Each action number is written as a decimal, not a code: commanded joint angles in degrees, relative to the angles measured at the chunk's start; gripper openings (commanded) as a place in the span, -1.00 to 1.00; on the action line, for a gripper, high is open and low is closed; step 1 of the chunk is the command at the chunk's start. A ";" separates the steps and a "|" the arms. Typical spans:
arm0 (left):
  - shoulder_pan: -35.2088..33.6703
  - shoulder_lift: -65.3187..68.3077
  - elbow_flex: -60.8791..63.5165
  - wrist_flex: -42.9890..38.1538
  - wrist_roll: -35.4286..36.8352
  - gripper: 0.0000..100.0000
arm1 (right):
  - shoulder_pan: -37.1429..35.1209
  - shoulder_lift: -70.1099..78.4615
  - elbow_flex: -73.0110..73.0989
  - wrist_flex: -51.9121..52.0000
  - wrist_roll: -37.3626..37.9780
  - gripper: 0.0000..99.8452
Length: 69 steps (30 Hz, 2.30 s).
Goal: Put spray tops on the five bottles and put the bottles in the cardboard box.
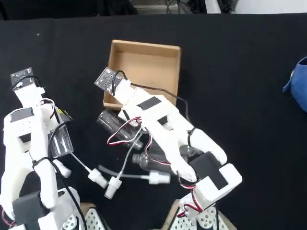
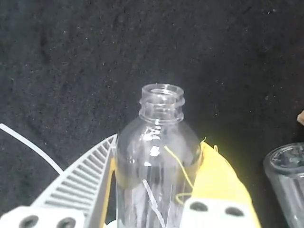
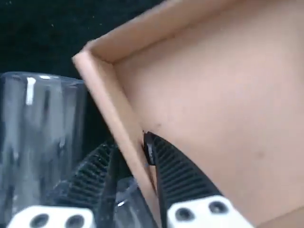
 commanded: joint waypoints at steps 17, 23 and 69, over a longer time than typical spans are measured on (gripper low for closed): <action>-0.48 -2.81 -1.27 0.53 0.09 -0.94 | -4.66 -0.31 -0.04 0.70 12.31 -0.98; -0.48 -2.81 -1.27 0.53 0.00 -0.94 | -4.48 -0.31 1.19 0.79 16.18 -0.98; -0.48 -2.81 -1.19 0.53 0.00 -0.94 | 25.32 -3.65 -11.38 4.84 -37.10 -0.61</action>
